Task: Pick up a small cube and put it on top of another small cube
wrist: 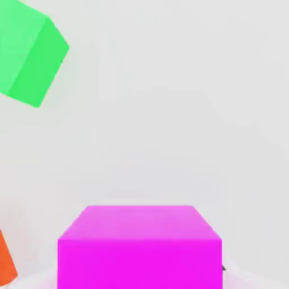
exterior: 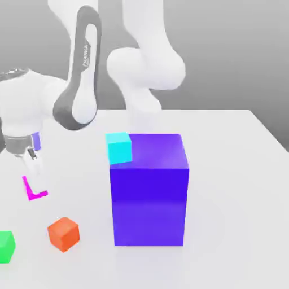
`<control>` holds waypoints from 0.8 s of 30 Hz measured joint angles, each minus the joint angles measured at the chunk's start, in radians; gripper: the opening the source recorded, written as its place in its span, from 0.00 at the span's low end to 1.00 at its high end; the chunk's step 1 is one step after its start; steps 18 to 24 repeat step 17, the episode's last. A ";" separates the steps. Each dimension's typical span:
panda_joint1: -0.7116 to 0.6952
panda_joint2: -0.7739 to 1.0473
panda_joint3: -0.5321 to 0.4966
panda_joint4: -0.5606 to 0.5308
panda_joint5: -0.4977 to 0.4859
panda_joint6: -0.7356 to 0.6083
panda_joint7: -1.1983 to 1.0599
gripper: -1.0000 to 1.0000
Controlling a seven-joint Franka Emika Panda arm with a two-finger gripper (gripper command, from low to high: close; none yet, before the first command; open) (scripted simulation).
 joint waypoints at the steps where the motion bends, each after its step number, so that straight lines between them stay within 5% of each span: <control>1: 0.006 0.015 0.003 0.036 0.007 -0.021 0.028 0.00; 8: 0.045 0.125 0.030 0.290 0.079 -0.171 0.209 0.00; 12: 0.033 0.251 0.058 0.330 0.131 -0.088 0.203 0.00; 13: 0.028 0.279 0.066 0.333 0.141 -0.064 0.197 1.00; 24: 0.028 0.279 0.066 0.333 0.141 -0.064 0.197 1.00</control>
